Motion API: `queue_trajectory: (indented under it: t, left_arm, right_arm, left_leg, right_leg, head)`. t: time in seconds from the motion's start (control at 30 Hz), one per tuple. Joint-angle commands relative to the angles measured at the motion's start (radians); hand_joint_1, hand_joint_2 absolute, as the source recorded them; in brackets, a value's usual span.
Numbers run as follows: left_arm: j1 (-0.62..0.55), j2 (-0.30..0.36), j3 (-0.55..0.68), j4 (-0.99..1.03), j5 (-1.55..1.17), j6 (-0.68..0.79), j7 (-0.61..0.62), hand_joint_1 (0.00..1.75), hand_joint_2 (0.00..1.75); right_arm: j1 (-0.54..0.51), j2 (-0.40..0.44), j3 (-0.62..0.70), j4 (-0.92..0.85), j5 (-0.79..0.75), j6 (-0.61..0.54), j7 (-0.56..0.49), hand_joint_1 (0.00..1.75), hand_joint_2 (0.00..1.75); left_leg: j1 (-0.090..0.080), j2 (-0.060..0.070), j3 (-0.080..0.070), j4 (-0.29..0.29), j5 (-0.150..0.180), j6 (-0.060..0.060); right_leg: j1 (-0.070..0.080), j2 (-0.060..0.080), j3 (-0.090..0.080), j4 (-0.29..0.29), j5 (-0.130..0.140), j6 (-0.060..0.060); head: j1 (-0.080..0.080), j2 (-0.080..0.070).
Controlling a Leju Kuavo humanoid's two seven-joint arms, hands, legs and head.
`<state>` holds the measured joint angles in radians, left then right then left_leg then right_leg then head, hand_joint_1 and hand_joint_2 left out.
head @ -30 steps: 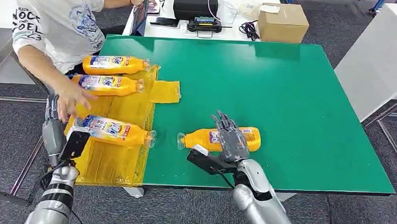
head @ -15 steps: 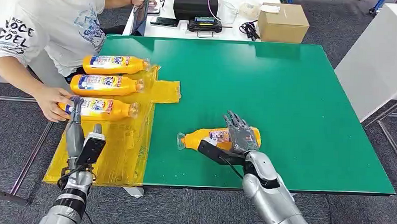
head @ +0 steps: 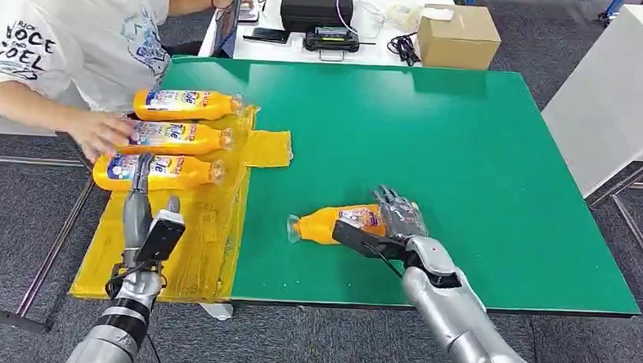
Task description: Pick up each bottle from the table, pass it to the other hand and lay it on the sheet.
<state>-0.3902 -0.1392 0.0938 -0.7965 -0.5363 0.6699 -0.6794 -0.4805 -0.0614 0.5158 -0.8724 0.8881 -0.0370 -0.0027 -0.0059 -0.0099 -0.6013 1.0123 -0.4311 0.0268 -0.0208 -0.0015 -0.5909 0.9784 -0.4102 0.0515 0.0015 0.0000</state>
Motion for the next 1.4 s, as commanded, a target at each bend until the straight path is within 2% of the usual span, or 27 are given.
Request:
queue_trajectory:
  t: [0.03, 0.5, 0.53, 0.57, 0.6, 0.63, 0.9, 1.0, 1.07, 1.17, 1.23, 1.27, 1.33, 1.4]
  left_arm:
    - [-0.081, -0.003, -0.045, 0.146, 0.018, -0.014, -0.015, 0.0, 0.0]
    - [-0.091, -0.018, -0.07, 0.177, 0.032, -0.024, -0.018, 0.0, 0.0]
    - [-0.091, -0.017, -0.071, 0.18, 0.033, -0.024, -0.017, 0.0, 0.0]
    - [-0.089, -0.019, -0.072, 0.181, 0.036, -0.025, -0.019, 0.0, 0.0]
    - [-0.087, -0.02, -0.076, 0.182, 0.037, -0.024, -0.019, 0.0, 0.0]
    - [-0.086, -0.021, -0.078, 0.181, 0.038, -0.023, -0.019, 0.0, 0.0]
    - [-0.086, -0.021, -0.08, 0.184, 0.04, -0.026, -0.019, 0.0, 0.0]
    - [-0.083, -0.021, -0.087, 0.184, 0.045, -0.026, -0.019, 0.0, 0.0]
    - [-0.084, -0.021, -0.09, 0.189, 0.048, -0.028, -0.019, 0.0, 0.0]
    - [-0.084, -0.022, -0.093, 0.198, 0.051, -0.028, -0.018, 0.0, 0.0]
    - [-0.072, -0.025, -0.089, 0.183, 0.067, -0.033, -0.019, 0.0, 0.0]
    - [-0.061, -0.026, -0.091, 0.166, 0.07, -0.039, -0.018, 0.0, 0.0]
    - [-0.02, -0.039, -0.089, 0.096, 0.086, -0.084, -0.01, 0.0, 0.0]
    - [0.017, -0.055, -0.092, 0.026, 0.11, -0.142, 0.009, 0.0, 0.0]
  right_arm:
    - [-0.111, -0.034, 0.048, 0.237, -0.063, 0.067, -0.026, 0.0, 1.75]
    - [-0.08, -0.031, 0.073, 0.251, -0.091, 0.085, -0.056, 0.0, 1.75]
    - [-0.072, -0.032, 0.074, 0.243, -0.092, 0.078, -0.06, 0.14, 1.75]
    - [-0.064, -0.035, 0.08, 0.238, -0.09, 0.076, -0.062, 1.4, 1.75]
    - [-0.053, -0.039, 0.082, 0.229, -0.091, 0.07, -0.066, 1.66, 1.75]
    - [-0.047, -0.042, 0.084, 0.222, -0.094, 0.069, -0.068, 1.57, 1.75]
    - [-0.038, -0.045, 0.087, 0.209, -0.093, 0.063, -0.069, 1.54, 1.75]
    - [-0.017, -0.049, 0.082, 0.181, -0.104, 0.05, -0.071, 1.66, 1.75]
    - [-0.003, -0.049, 0.077, 0.167, -0.109, 0.042, -0.067, 1.59, 1.75]
    - [0.023, -0.041, 0.061, 0.151, -0.117, 0.007, -0.059, 1.64, 1.75]
    - [0.08, -0.016, -0.008, 0.073, -0.14, -0.107, -0.09, 1.73, 1.75]
    - [0.121, 0.006, -0.056, -0.001, -0.142, -0.18, -0.111, 1.71, 1.75]
    - [0.232, 0.069, -0.16, -0.224, -0.151, -0.312, -0.178, 1.75, 1.75]
    - [0.304, 0.118, -0.218, -0.393, -0.173, -0.385, -0.227, 1.75, 1.75]
  left_leg:
    - [0.001, -0.001, 0.002, 0.0, 0.0, -0.001]
    - [0.003, -0.001, 0.006, 0.0, -0.001, -0.002]
    - [0.002, -0.001, 0.005, 0.0, -0.001, -0.002]
    - [0.002, -0.001, 0.005, 0.0, 0.0, -0.001]
    - [0.003, -0.001, 0.006, -0.001, -0.001, -0.002]
    - [0.002, -0.001, 0.006, -0.001, 0.0, -0.001]
    - [0.003, -0.001, 0.009, -0.001, 0.0, -0.002]
    - [0.003, -0.001, 0.009, -0.001, 0.0, -0.002]
    - [0.002, -0.001, 0.009, -0.001, 0.0, -0.001]
    - [0.002, -0.001, 0.011, -0.001, 0.0, -0.001]
    - [0.002, -0.001, 0.011, -0.001, 0.0, -0.001]
    - [0.002, -0.001, 0.011, -0.001, 0.0, -0.001]
    - [0.003, -0.001, 0.012, -0.001, -0.001, -0.002]
    - [0.002, 0.0, 0.011, -0.001, -0.002, -0.002]
  right_leg:
    - [0.001, -0.002, 0.003, 0.0, -0.001, -0.002]
    - [0.003, -0.002, 0.007, -0.002, -0.001, -0.003]
    - [0.002, -0.002, 0.006, -0.002, -0.001, -0.002]
    - [0.002, -0.002, 0.006, -0.002, -0.001, -0.002]
    - [0.003, -0.002, 0.007, -0.003, -0.001, -0.003]
    - [0.002, -0.002, 0.006, -0.002, 0.0, -0.002]
    - [0.003, -0.003, 0.01, -0.003, -0.001, -0.003]
    - [0.003, -0.003, 0.01, -0.003, -0.001, -0.003]
    - [0.002, -0.002, 0.009, -0.002, 0.0, -0.001]
    - [0.002, -0.002, 0.011, -0.003, -0.001, -0.002]
    - [0.002, -0.002, 0.011, -0.003, -0.001, -0.002]
    - [0.002, -0.002, 0.011, -0.002, -0.001, -0.002]
    - [0.003, -0.002, 0.012, -0.004, -0.001, -0.002]
    - [0.003, 0.0, 0.011, -0.002, -0.001, -0.003]
  head:
    - [0.0, 0.0]
    - [0.0, 0.0]
    - [0.0, 0.0]
    - [0.0, 0.0]
    - [0.0, 0.0]
    - [0.0, 0.0]
    - [0.0, 0.0]
    - [0.0, 0.0]
    - [0.0, 0.0]
    - [0.0, 0.0]
    - [0.0, 0.0]
    - [0.0, 0.0]
    - [0.0, 0.0]
    - [0.001, 0.0]
